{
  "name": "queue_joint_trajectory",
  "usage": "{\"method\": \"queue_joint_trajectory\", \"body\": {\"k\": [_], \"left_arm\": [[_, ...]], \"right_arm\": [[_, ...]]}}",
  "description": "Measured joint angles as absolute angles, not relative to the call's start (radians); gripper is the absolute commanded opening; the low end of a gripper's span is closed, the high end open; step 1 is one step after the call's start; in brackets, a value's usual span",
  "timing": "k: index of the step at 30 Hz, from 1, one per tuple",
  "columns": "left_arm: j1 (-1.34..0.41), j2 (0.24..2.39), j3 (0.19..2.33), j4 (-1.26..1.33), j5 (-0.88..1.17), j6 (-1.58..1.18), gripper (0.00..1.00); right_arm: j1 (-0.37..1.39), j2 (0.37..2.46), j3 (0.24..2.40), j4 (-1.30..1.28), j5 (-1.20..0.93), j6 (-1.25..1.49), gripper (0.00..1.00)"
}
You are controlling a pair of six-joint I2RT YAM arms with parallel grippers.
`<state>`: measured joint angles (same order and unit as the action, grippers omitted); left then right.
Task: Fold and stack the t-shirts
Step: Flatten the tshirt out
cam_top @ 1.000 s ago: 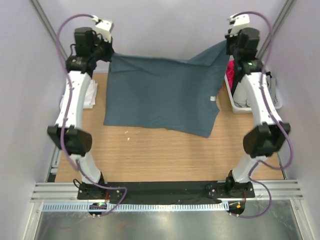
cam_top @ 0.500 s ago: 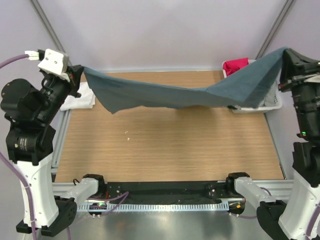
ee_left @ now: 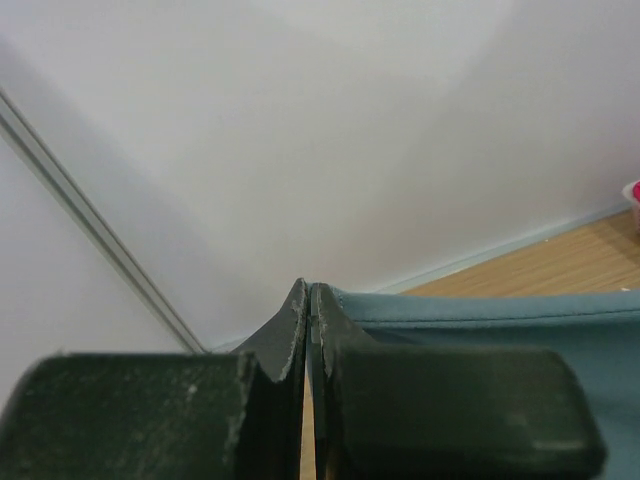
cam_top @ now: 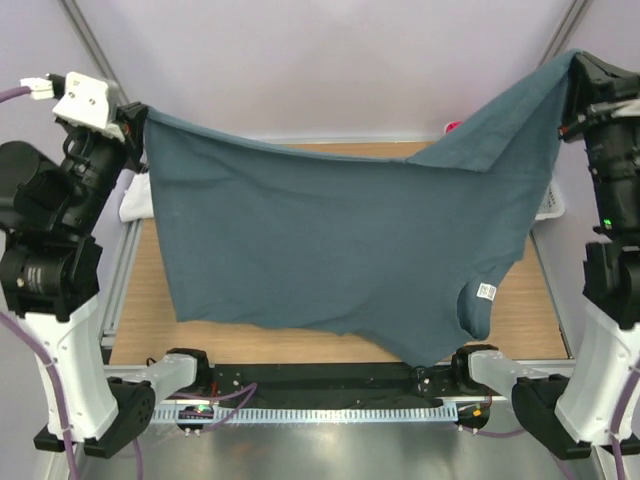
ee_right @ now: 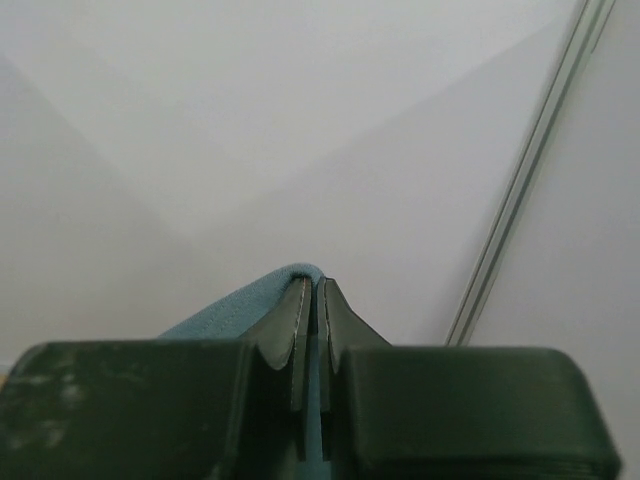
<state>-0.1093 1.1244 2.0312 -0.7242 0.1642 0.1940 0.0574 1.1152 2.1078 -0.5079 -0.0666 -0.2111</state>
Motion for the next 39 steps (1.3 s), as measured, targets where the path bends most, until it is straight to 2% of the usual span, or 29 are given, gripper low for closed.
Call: {"method": "queue_joint_trajectory", "body": {"k": [4, 11, 15, 21, 33, 39], "left_arm": [[-0.109, 1.197, 2.004, -0.684, 0.13, 0.218, 0.0], [-0.109, 1.459, 2.201, -0.673, 0.115, 0.236, 0.0], [-0.109, 1.491, 2.254, -0.673, 0.117, 0.24, 0.0], [-0.109, 1.427, 2.289, -0.662, 0.117, 0.244, 0.0], [-0.109, 1.15, 2.231, -0.64, 0.133, 0.244, 0.0], [-0.109, 1.113, 2.255, -0.634, 0.132, 0.245, 0.0]], "right_arm": [[0.057, 1.177, 2.01, -0.405, -0.067, -0.212, 0.01], [0.057, 1.382, 2.038, -0.311, -0.067, -0.217, 0.01], [0.058, 1.417, 2.054, -0.309, -0.066, -0.215, 0.01], [0.057, 1.383, 2.16, -0.302, -0.061, -0.215, 0.01], [0.057, 1.123, 2.235, -0.369, -0.054, -0.218, 0.01], [0.057, 1.112, 2.334, -0.377, -0.052, -0.228, 0.01]]}}
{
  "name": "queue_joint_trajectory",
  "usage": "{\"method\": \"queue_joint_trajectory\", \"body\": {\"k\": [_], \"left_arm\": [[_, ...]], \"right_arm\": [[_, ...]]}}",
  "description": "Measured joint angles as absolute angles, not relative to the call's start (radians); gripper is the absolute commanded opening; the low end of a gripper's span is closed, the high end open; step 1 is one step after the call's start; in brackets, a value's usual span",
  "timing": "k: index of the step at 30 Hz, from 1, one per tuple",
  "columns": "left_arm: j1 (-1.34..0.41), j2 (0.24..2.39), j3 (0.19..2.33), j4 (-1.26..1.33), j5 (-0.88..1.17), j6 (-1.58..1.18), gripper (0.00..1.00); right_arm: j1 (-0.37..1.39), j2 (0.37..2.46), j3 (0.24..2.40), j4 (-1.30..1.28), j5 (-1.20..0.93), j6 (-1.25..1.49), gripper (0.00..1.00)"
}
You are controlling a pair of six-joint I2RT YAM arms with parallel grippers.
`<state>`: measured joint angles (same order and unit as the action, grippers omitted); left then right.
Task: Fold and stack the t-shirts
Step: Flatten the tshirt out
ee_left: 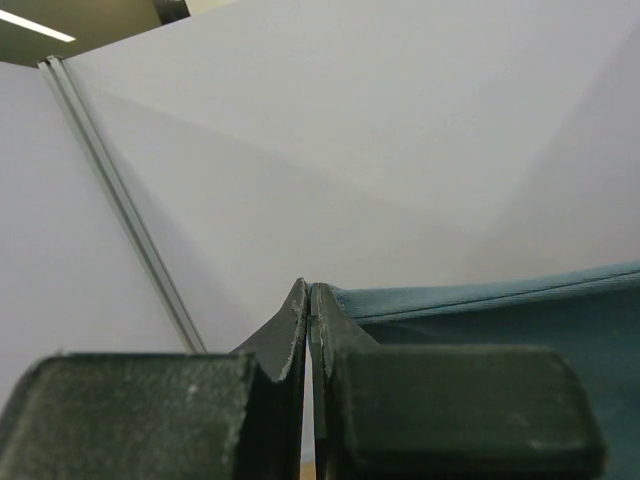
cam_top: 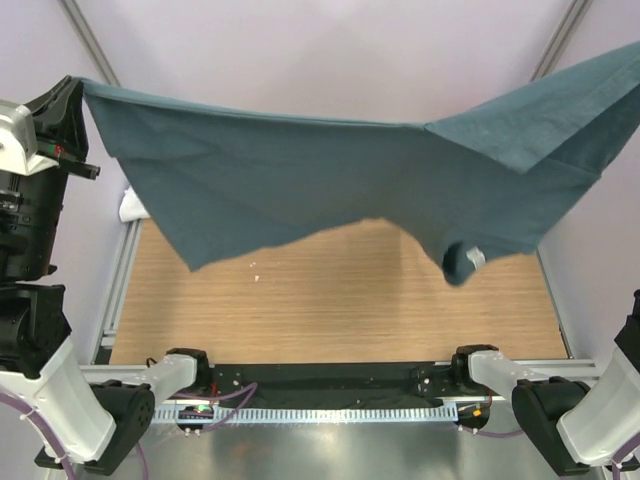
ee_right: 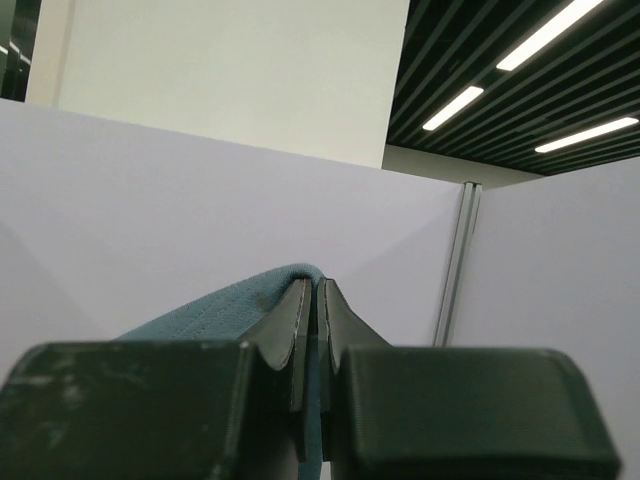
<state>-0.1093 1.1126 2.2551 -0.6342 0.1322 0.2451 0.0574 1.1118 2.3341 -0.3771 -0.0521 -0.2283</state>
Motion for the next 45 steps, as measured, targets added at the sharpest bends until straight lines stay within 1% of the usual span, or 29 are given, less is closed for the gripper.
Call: {"method": "queue_joint_trajectory", "body": {"k": [7, 10, 13, 19, 25, 27, 29, 32, 34, 37, 39, 45], "left_arm": [[-0.109, 1.176, 2.301, -0.636, 0.131, 0.262, 0.0], [-0.109, 1.208, 2.276, -0.627, 0.123, 0.28, 0.0], [-0.109, 1.21, 2.154, -0.595, 0.12, 0.296, 0.0], [-0.109, 1.266, 1.832, -0.547, 0.134, 0.3, 0.0], [-0.109, 1.464, 1.566, -0.526, 0.159, 0.318, 0.0], [-0.109, 1.546, 1.514, -0.52, 0.17, 0.319, 0.0], [-0.111, 1.635, 1.503, -0.517, 0.178, 0.319, 0.0], [-0.115, 1.809, 1.533, -0.504, 0.183, 0.318, 0.0], [-0.117, 1.932, 1.592, -0.501, 0.181, 0.317, 0.0], [-0.118, 2.079, 1.703, -0.494, 0.168, 0.315, 0.0], [-0.118, 2.164, 1.801, -0.497, 0.155, 0.313, 0.0], [-0.117, 2.311, 2.036, -0.486, 0.116, 0.308, 0.0]], "right_arm": [[0.057, 1.155, 2.338, -0.349, -0.052, -0.26, 0.01], [0.057, 1.185, 2.287, -0.298, -0.051, -0.27, 0.01], [0.057, 1.193, 2.144, -0.233, -0.053, -0.279, 0.01], [0.057, 1.239, 1.802, -0.121, -0.074, -0.294, 0.01], [0.057, 1.377, 1.458, -0.083, -0.109, -0.324, 0.01], [0.057, 1.446, 1.371, -0.08, -0.116, -0.332, 0.01], [0.057, 1.525, 1.336, -0.081, -0.119, -0.339, 0.01], [0.057, 1.69, 1.353, -0.078, -0.116, -0.345, 0.01], [0.057, 1.803, 1.414, -0.093, -0.106, -0.345, 0.01], [0.057, 1.997, 1.597, -0.112, -0.088, -0.344, 0.01], [0.057, 2.137, 1.772, -0.149, -0.081, -0.342, 0.01], [0.057, 2.392, 2.153, -0.208, -0.064, -0.334, 0.01]]}}
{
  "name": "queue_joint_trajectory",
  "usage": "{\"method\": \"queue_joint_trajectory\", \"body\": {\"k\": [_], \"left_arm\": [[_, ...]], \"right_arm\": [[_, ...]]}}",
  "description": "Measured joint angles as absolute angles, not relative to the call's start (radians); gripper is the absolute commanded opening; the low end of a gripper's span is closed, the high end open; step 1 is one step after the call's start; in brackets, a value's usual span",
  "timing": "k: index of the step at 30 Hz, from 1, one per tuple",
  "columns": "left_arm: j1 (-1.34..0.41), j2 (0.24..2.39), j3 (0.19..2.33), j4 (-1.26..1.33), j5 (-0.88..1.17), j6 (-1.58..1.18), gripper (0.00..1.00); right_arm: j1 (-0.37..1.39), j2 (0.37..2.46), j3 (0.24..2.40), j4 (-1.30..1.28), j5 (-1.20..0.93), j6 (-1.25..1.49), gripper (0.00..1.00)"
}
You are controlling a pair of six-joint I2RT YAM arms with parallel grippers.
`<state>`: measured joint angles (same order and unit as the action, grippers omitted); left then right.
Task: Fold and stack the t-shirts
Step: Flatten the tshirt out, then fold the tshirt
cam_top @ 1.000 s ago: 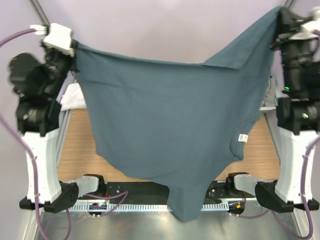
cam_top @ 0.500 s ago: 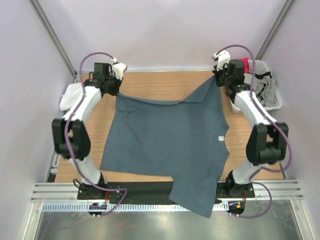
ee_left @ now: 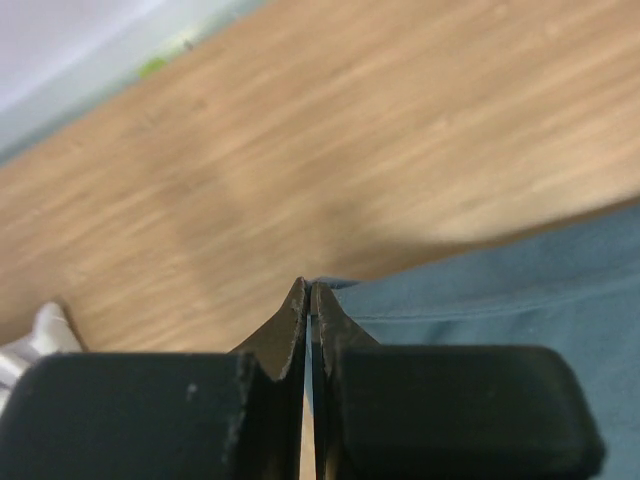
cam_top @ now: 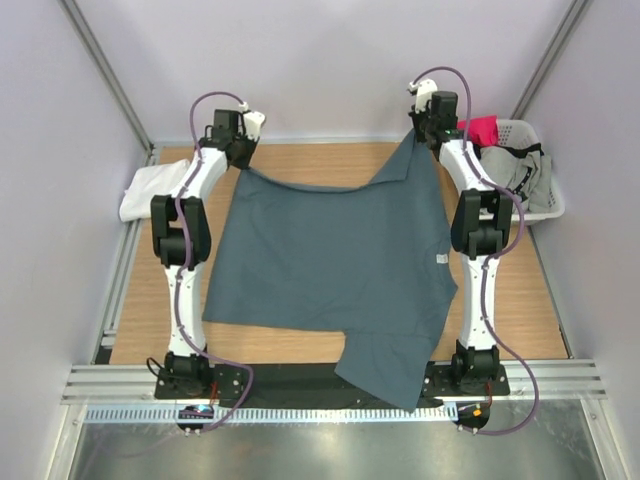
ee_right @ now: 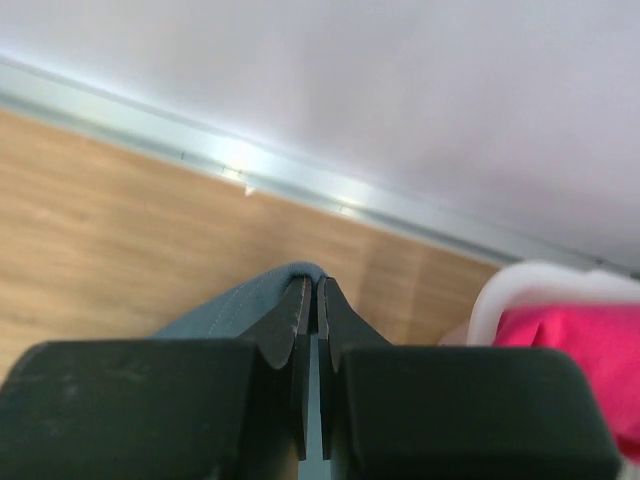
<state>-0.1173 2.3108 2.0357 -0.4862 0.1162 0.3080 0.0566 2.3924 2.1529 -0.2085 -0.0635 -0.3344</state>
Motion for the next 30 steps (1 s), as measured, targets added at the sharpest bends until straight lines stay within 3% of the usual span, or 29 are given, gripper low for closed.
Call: {"method": "queue_joint_trajectory", "body": {"k": [8, 20, 30], "left_arm": [[-0.093, 2.382, 2.146, -0.462, 0.03, 0.293, 0.0], [-0.064, 2.386, 2.146, -0.452, -0.033, 0.294, 0.0], [-0.064, 2.326, 2.082, -0.454, -0.019, 0.3, 0.0]], "right_arm": [[0.057, 2.51, 2.336, -0.183, -0.032, -0.33, 0.01], [0.062, 2.541, 2.363, -0.128, -0.021, -0.313, 0.01], [0.066, 2.389, 2.128, -0.13, -0.021, -0.316, 0.01]]}}
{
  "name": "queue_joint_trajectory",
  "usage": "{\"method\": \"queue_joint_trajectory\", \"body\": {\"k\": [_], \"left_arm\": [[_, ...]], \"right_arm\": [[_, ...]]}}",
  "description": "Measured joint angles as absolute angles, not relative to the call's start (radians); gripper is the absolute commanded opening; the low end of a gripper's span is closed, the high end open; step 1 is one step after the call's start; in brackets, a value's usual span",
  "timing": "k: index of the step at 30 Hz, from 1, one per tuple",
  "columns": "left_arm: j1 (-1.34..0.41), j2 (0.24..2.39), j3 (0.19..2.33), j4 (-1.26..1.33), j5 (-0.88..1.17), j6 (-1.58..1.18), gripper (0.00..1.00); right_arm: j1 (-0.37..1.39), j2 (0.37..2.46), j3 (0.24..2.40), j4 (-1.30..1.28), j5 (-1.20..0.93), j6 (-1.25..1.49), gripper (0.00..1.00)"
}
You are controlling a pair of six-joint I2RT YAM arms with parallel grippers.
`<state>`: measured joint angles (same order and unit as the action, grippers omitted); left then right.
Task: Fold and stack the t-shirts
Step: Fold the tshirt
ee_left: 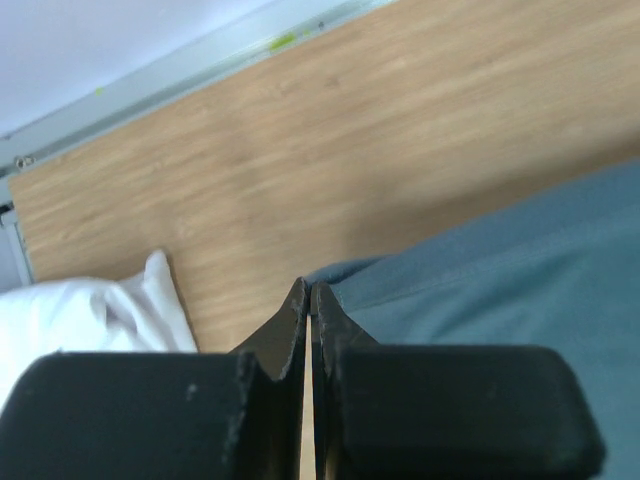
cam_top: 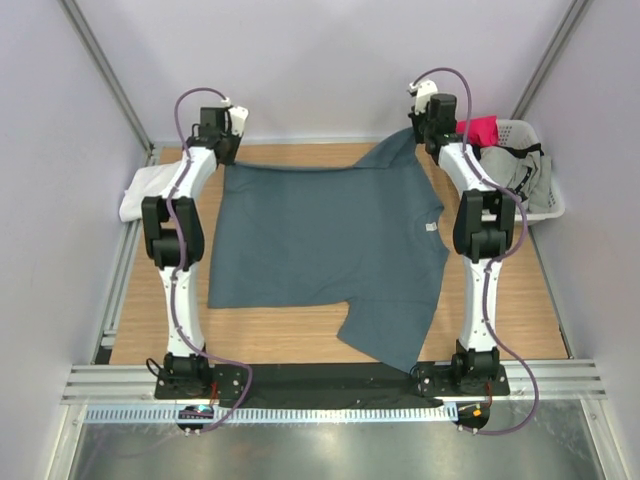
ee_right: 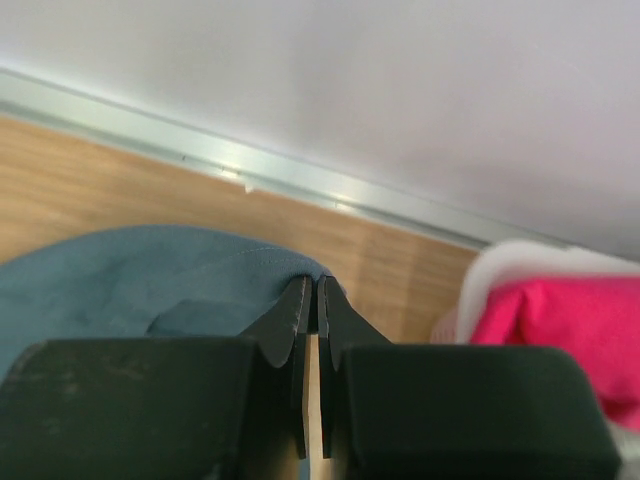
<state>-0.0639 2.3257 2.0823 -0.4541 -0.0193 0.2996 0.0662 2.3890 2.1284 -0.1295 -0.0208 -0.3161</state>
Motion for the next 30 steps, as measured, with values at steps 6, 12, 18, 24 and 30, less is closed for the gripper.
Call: {"method": "queue_joint_trajectory", "body": {"k": [6, 12, 18, 24, 30], "left_arm": [[-0.064, 2.092, 1.821, -0.433, 0.007, 0.345, 0.0], [-0.064, 1.906, 1.652, -0.415, 0.024, 0.356, 0.0], [-0.064, 1.777, 1.504, -0.407, 0.047, 0.356, 0.0], [-0.064, 1.668, 1.336, -0.405, 0.056, 0.356, 0.0], [-0.064, 1.59, 1.236, -0.41, 0.063, 0.348, 0.0]], "right_arm": [[0.066, 2.074, 1.824, -0.125, -0.033, -0.323, 0.01], [0.077, 1.787, 1.642, -0.148, -0.064, -0.312, 0.01], [0.119, 1.566, 1.452, -0.196, -0.081, -0.306, 0.01], [0.144, 1.425, 1.313, -0.271, -0.085, -0.297, 0.01], [0.145, 1.303, 1.194, -0.316, -0.085, -0.282, 0.01]]}}
